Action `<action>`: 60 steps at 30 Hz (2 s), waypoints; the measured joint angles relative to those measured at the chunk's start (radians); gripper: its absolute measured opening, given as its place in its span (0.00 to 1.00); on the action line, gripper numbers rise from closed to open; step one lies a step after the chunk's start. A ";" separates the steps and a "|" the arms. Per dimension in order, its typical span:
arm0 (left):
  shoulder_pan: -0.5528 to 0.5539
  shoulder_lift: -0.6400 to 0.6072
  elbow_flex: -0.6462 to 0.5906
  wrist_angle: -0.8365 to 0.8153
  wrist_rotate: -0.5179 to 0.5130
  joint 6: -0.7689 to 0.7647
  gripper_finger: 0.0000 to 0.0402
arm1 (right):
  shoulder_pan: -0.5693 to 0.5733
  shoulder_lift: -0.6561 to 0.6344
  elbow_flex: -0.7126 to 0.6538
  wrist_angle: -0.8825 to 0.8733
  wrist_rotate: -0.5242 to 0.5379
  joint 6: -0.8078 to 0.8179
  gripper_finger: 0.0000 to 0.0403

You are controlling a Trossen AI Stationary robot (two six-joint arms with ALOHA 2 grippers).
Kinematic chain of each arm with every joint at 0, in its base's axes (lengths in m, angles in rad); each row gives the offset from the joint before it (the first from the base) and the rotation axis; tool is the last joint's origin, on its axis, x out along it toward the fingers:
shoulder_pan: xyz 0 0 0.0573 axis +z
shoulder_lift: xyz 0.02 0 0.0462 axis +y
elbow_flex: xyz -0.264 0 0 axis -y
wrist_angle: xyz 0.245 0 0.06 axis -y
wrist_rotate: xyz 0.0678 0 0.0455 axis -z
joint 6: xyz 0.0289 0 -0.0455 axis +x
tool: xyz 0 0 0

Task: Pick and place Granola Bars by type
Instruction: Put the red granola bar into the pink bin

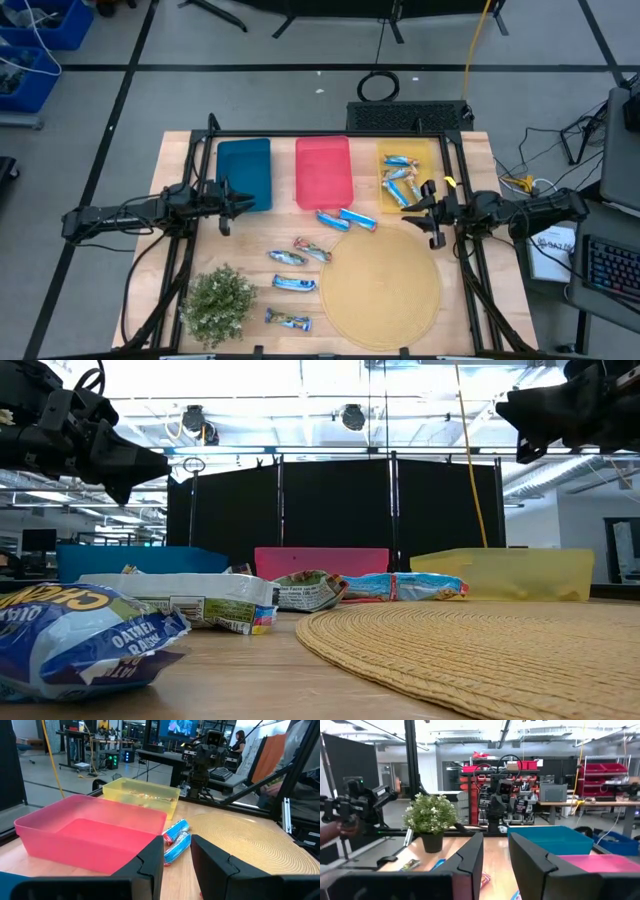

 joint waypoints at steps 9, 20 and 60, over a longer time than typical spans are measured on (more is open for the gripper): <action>0.000 0.000 0.000 0.036 -0.019 -0.075 0.26 | 0.000 0.001 0.000 -0.009 0.000 0.000 0.22; -0.003 0.390 0.236 -0.022 0.046 -0.142 0.26 | 0.000 0.001 0.000 -0.009 0.000 0.000 0.22; -0.299 1.809 1.243 -0.602 0.057 0.281 0.52 | -0.001 0.001 -0.001 -0.010 -0.002 0.000 0.22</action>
